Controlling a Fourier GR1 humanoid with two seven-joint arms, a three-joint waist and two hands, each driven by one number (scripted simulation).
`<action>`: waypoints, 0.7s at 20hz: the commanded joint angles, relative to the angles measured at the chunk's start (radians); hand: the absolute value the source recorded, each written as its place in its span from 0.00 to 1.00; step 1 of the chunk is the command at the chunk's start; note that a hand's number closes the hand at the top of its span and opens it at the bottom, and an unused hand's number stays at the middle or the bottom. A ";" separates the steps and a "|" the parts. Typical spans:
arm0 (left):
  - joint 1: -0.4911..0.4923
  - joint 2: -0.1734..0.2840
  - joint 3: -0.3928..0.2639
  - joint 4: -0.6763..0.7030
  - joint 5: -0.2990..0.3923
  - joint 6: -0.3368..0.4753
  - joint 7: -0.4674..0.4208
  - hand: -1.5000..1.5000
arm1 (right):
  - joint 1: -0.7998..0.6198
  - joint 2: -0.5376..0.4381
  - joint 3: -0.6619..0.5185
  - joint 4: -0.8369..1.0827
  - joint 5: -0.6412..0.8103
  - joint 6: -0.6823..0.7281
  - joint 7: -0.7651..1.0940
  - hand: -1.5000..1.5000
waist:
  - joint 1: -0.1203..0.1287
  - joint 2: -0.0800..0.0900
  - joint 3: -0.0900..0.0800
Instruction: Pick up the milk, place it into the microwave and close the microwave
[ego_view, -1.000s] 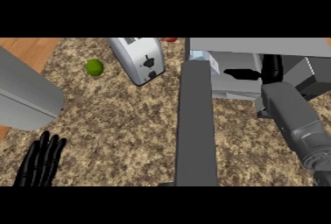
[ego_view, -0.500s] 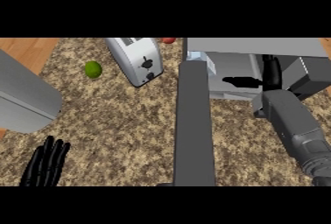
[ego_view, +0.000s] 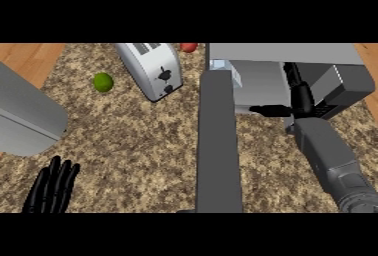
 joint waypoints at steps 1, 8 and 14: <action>-0.024 0.003 0.020 0.006 0.008 0.003 0.011 0.00 | 0.080 0.030 0.009 0.019 0.001 0.000 0.020 0.00 | -0.026 0.008 0.012; 0.007 0.000 -0.016 0.072 -0.001 -0.002 -0.048 0.00 | 0.239 0.033 -0.006 -0.027 -0.048 0.148 -0.071 0.00 | -0.036 0.005 0.012; 0.008 0.041 -0.070 0.046 -0.011 -0.051 -0.030 0.00 | 0.375 0.103 0.007 -0.098 -0.073 0.176 -0.146 0.00 | -0.044 0.000 0.011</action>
